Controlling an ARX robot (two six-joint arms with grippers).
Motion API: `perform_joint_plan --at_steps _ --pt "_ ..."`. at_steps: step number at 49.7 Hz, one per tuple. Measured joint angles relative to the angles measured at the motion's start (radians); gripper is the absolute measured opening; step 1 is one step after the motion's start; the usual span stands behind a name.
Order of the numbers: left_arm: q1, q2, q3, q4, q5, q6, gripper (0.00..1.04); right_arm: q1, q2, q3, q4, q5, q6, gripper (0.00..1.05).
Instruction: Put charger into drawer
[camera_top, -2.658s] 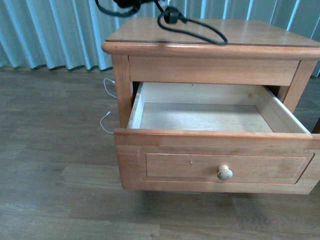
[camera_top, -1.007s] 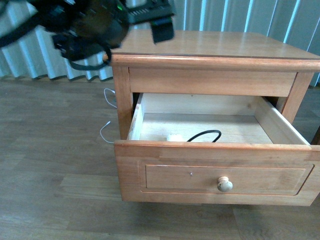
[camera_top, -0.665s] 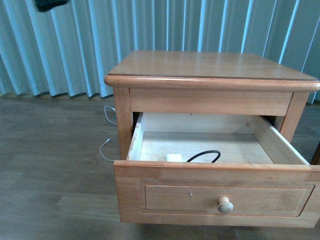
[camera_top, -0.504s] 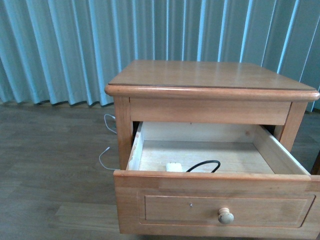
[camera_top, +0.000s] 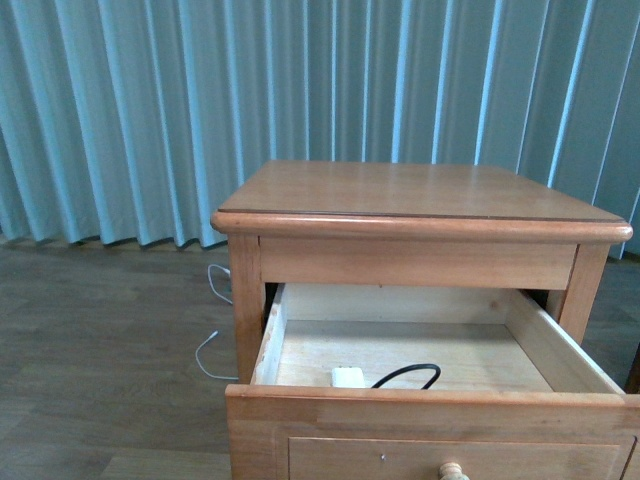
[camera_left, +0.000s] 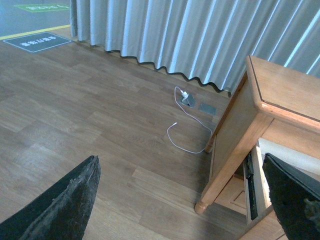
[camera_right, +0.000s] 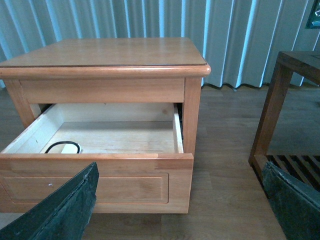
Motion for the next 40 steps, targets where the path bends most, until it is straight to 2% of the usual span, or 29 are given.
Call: perform_joint_plan --at_steps 13,16,20,22,23,29,36,40 --pt "-0.003 -0.005 -0.003 0.000 -0.003 -0.003 0.99 0.000 0.000 0.000 0.000 0.000 0.000 0.97" --pt "0.020 -0.021 -0.014 0.016 0.061 0.028 0.95 0.000 0.000 0.000 0.000 0.000 0.000 0.97" --pt "0.134 -0.076 -0.063 0.050 0.362 0.141 0.80 0.000 0.000 0.000 0.000 0.000 0.000 0.97" --pt "0.212 -0.100 -0.089 0.060 0.484 0.185 0.71 0.000 0.000 0.000 0.000 0.000 0.000 0.97" --pt "0.234 -0.106 -0.099 0.063 0.514 0.193 0.68 0.000 0.000 0.000 0.000 0.000 0.000 0.97" --pt "0.265 -0.138 -0.157 0.080 0.557 0.236 0.45 0.000 0.000 0.000 0.000 0.000 0.000 0.97" --pt "0.267 -0.171 -0.206 0.097 0.557 0.247 0.16 0.000 0.000 0.000 0.000 0.000 0.000 0.97" --pt "0.267 -0.183 -0.224 0.103 0.557 0.249 0.04 0.000 0.000 0.000 0.000 0.000 0.000 0.97"
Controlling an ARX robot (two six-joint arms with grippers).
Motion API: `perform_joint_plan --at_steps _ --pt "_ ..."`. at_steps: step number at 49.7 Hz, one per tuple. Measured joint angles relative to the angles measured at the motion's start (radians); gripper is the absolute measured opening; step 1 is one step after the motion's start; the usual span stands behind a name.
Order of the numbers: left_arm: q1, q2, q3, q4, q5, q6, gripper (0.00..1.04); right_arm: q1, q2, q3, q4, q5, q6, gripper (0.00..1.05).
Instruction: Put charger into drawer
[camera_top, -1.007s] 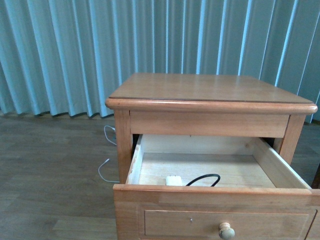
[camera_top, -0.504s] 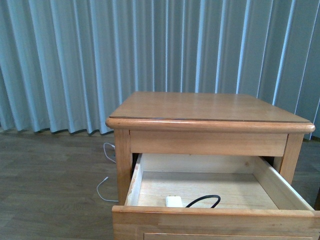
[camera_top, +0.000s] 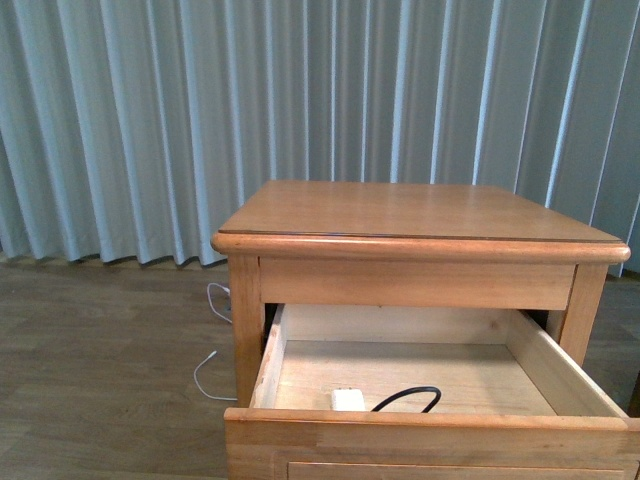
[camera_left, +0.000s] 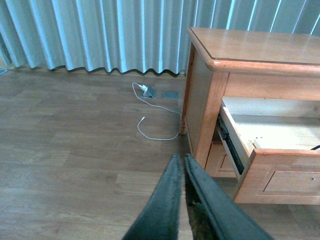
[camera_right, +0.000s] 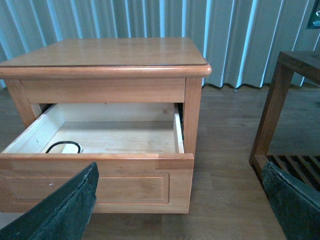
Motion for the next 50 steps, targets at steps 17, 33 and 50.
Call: perform_joint_plan --at_steps 17,33,50 --pt "0.000 -0.044 -0.059 0.015 0.000 0.008 0.04 0.000 0.000 0.000 0.000 0.000 0.000 0.97" --pt "0.001 -0.086 -0.103 0.024 0.000 0.008 0.04 0.000 0.000 0.000 0.000 0.000 0.000 0.97" --pt "0.002 -0.106 -0.120 0.024 0.000 0.007 0.05 0.000 0.000 0.000 0.000 0.000 0.000 0.97"
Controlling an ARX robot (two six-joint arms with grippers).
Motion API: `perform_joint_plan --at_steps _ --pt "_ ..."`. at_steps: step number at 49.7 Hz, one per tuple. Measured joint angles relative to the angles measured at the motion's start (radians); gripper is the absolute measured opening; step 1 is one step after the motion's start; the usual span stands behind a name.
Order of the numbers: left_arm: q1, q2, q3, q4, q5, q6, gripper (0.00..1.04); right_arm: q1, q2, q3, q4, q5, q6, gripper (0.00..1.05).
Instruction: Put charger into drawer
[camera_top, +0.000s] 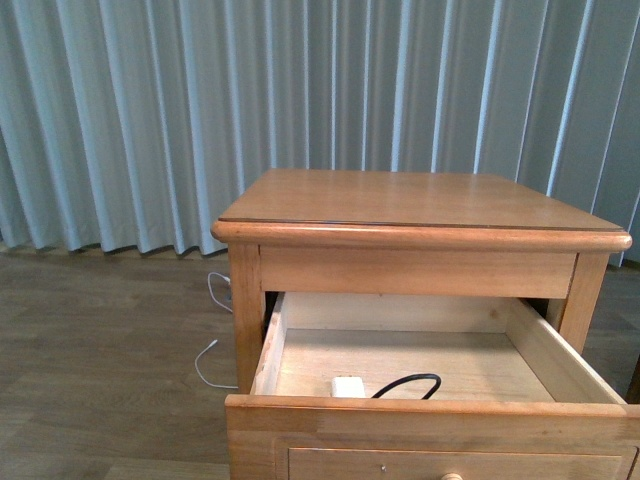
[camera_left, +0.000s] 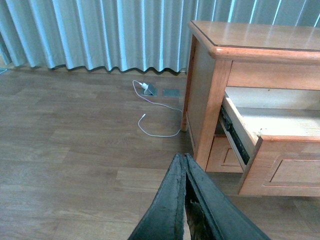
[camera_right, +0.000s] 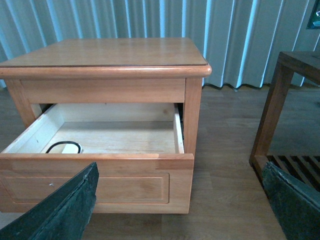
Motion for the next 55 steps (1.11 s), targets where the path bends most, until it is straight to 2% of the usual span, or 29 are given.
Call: perform_joint_plan --at_steps 6,10,18,21,28,36,46,55 --pt "0.000 0.000 0.000 0.000 0.000 0.001 0.30 0.011 0.005 0.003 -0.009 0.024 0.010 0.97" --pt "0.000 0.000 0.000 0.000 0.000 0.001 0.47 0.089 0.055 0.031 -0.117 0.212 0.092 0.97" --pt "0.000 0.000 0.000 0.000 0.000 0.001 0.89 0.198 0.295 0.126 -0.192 0.184 0.239 0.97" --pt "0.000 0.000 0.000 0.000 0.000 0.001 0.99 0.240 0.393 0.149 -0.175 0.187 0.267 0.97" --pt "0.000 -0.001 0.000 0.000 0.000 0.002 0.99 0.364 0.677 0.187 -0.051 0.224 0.293 0.97" --pt "0.000 -0.001 0.000 0.000 0.000 0.002 0.99 0.436 0.955 0.261 0.086 0.227 0.303 0.97" --pt "0.000 -0.001 0.000 0.000 0.000 0.002 0.99 0.467 1.257 0.393 0.201 0.217 0.337 0.97" --pt "0.000 -0.001 0.000 0.000 0.000 0.002 0.99 0.446 1.522 0.526 0.282 0.237 0.367 0.97"
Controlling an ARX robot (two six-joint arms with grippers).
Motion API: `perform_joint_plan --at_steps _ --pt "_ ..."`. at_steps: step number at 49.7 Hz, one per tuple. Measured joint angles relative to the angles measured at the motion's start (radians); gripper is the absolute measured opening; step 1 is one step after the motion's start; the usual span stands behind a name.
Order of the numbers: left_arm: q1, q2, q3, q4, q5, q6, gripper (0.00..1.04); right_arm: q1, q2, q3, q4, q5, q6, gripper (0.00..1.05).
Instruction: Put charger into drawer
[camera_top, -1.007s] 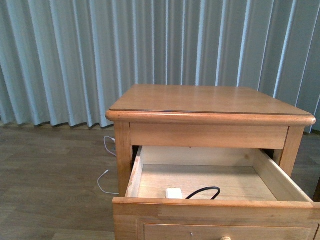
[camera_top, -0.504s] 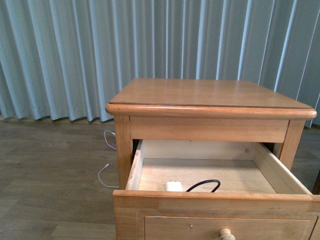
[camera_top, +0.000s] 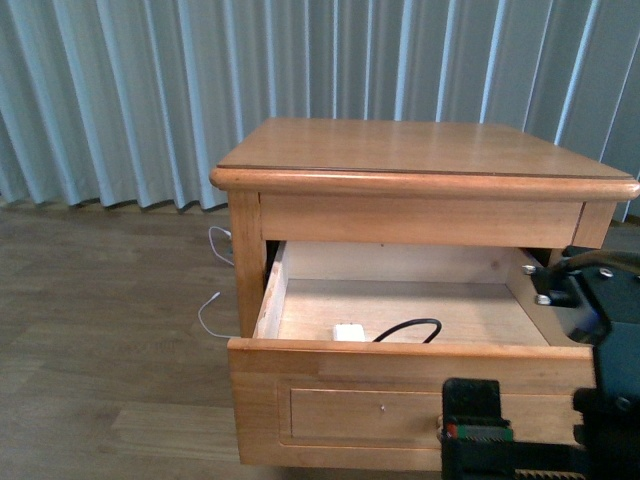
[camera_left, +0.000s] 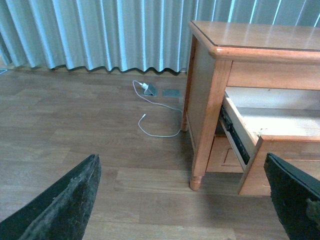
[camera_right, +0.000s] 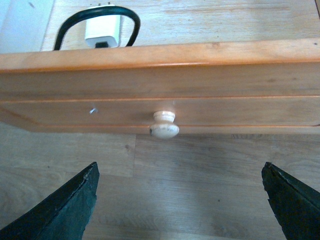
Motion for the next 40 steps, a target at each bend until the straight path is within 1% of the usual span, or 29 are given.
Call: perform_joint_plan --at_steps 11,24,40 --pt "0.000 0.000 0.000 0.000 0.000 0.000 0.99 -0.053 0.217 0.143 0.053 0.079 0.023 0.97" --pt "0.000 0.000 0.000 0.000 0.000 0.000 0.99 -0.088 0.348 0.249 0.106 0.146 0.061 0.97" --pt "0.000 -0.001 0.000 0.000 0.000 0.000 0.99 -0.118 0.504 0.440 0.113 0.170 0.145 0.97"
